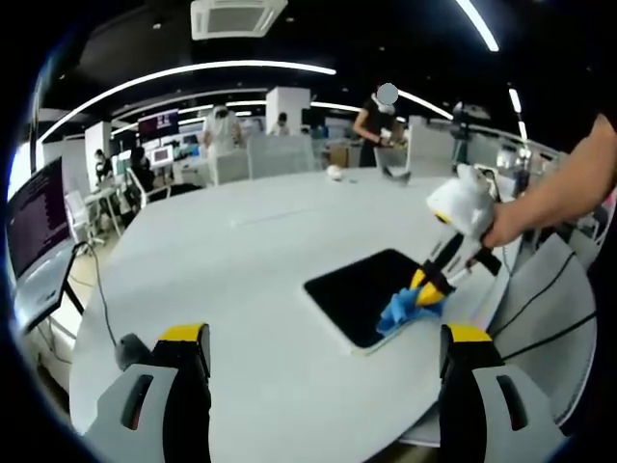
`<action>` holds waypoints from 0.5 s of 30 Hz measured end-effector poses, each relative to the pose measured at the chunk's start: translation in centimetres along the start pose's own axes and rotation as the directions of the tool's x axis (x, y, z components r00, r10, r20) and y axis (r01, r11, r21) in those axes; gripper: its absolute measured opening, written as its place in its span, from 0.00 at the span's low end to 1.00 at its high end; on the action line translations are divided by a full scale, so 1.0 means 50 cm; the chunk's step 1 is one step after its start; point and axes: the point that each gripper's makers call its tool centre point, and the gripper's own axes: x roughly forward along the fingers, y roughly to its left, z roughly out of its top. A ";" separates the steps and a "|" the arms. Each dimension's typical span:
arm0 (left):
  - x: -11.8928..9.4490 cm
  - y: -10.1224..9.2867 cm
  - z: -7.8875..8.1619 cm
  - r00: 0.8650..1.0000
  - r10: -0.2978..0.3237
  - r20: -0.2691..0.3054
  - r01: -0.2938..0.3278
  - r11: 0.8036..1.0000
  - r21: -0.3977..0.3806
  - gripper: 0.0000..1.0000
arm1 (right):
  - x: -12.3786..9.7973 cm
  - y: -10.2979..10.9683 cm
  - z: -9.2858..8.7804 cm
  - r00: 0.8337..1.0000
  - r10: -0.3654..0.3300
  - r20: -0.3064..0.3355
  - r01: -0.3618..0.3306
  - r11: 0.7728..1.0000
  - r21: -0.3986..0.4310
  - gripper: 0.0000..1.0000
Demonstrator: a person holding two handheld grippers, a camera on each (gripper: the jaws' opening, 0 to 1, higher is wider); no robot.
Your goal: Wipe the mirror surface with the cleaning cloth until all visible marks leave the cleaned area.
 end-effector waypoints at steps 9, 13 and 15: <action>0.003 -0.013 0.000 1.000 -0.008 -0.002 0.008 1.000 0.001 0.99 | 0.000 -0.003 0.001 1.000 0.012 -0.012 -0.011 0.999 0.037 0.04; 0.003 -0.016 -0.004 1.000 -0.009 -0.003 0.009 1.000 -0.006 0.99 | 0.001 -0.003 0.002 1.000 0.013 -0.017 -0.012 0.999 0.053 0.04; 0.004 -0.018 -0.007 1.000 -0.011 -0.004 0.011 1.000 -0.006 0.99 | 0.001 -0.004 0.003 1.000 0.011 -0.018 -0.010 0.998 0.054 0.04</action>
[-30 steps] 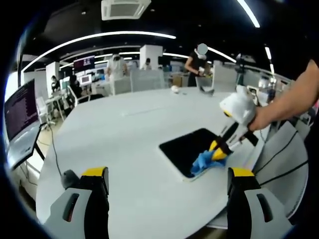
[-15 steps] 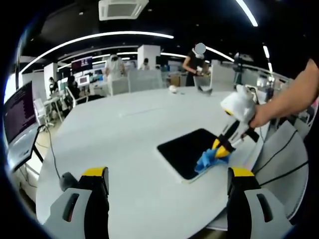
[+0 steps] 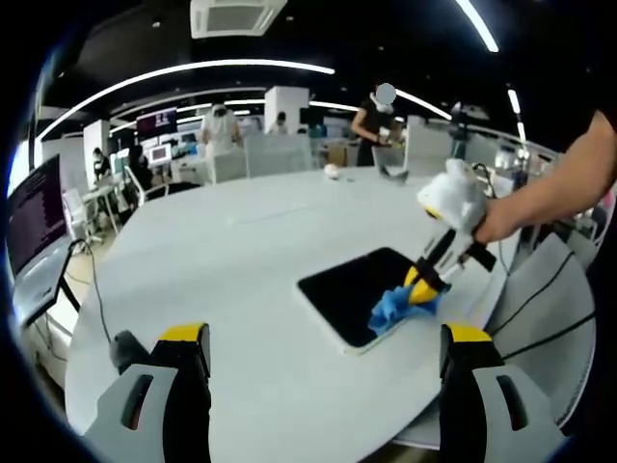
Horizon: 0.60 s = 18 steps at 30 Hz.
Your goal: Wipe the mirror surface with the cleaning cloth until all visible marks leave the cleaned area.
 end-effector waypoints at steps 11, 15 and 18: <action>0.001 -0.002 -0.005 1.000 0.000 0.002 0.001 1.000 -0.012 0.99 | 0.003 -0.017 0.008 1.000 -0.024 0.001 0.024 0.999 0.025 0.04; 0.001 -0.002 -0.005 1.000 -0.001 0.003 0.001 1.000 -0.016 0.99 | 0.004 -0.033 0.013 0.999 -0.041 0.003 0.041 0.999 0.026 0.04; 0.002 -0.001 -0.005 1.000 -0.003 0.006 0.003 1.000 -0.021 0.99 | 0.006 -0.051 0.020 0.999 -0.053 0.004 0.053 0.998 0.023 0.04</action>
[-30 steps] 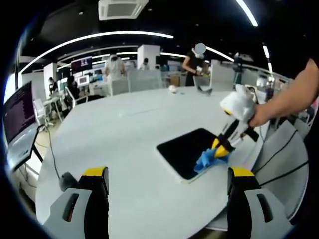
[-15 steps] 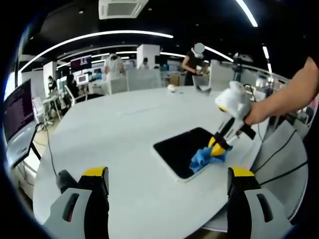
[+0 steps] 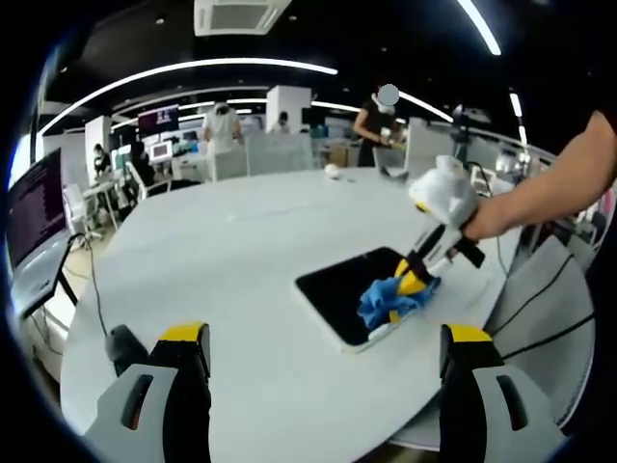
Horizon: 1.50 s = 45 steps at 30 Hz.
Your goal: Wipe the mirror surface with the cleaning cloth until all visible marks leave the cleaned area.
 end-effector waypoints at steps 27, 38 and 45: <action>0.017 0.018 -0.007 1.000 0.009 -0.022 -0.009 1.000 -0.019 0.99 | 0.030 -0.130 0.074 0.999 -0.045 -0.001 0.045 0.998 -0.054 0.03; 0.017 0.020 -0.008 1.000 0.013 -0.029 -0.014 1.000 -0.023 0.99 | 0.045 -0.171 0.105 0.999 -0.041 0.011 0.041 0.998 -0.056 0.03; 0.019 0.018 -0.008 0.999 0.014 -0.028 -0.015 1.000 -0.025 0.99 | 0.048 -0.172 0.106 0.999 -0.048 0.002 0.048 0.996 -0.077 0.03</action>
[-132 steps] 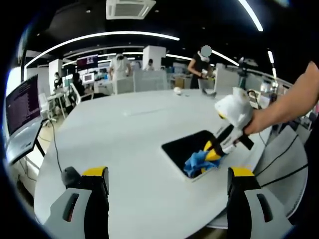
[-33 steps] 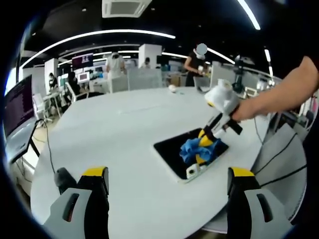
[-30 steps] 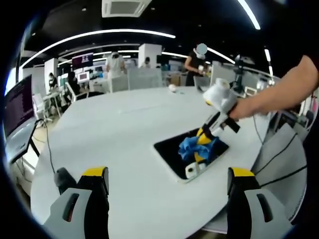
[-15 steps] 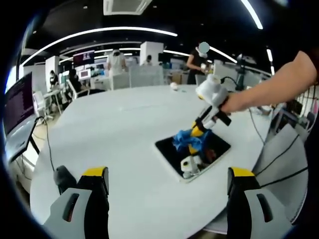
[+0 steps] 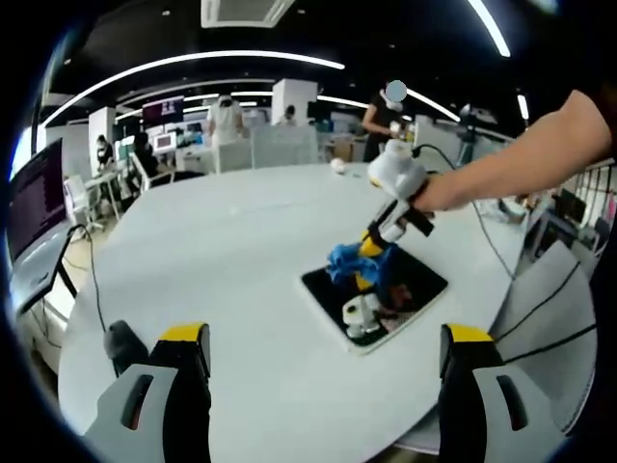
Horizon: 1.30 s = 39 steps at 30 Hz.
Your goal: Wipe the mirror surface with the cleaning cloth until all visible marks leave the cleaned area.
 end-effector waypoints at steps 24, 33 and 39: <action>-0.002 -0.004 0.005 1.000 0.007 -0.004 -0.007 1.000 0.004 0.99 | -0.003 -0.003 -0.009 1.000 -0.010 0.008 0.010 0.999 -0.047 0.03; 0.005 -0.012 0.005 1.000 -0.004 -0.006 0.004 1.000 0.013 0.99 | -0.020 -0.025 -0.037 1.000 -0.025 0.000 0.025 0.999 -0.025 0.03; 0.008 -0.011 0.007 1.000 -0.009 -0.009 0.010 1.000 0.020 0.99 | -0.034 -0.042 -0.060 0.999 -0.041 -0.005 0.041 0.999 -0.011 0.03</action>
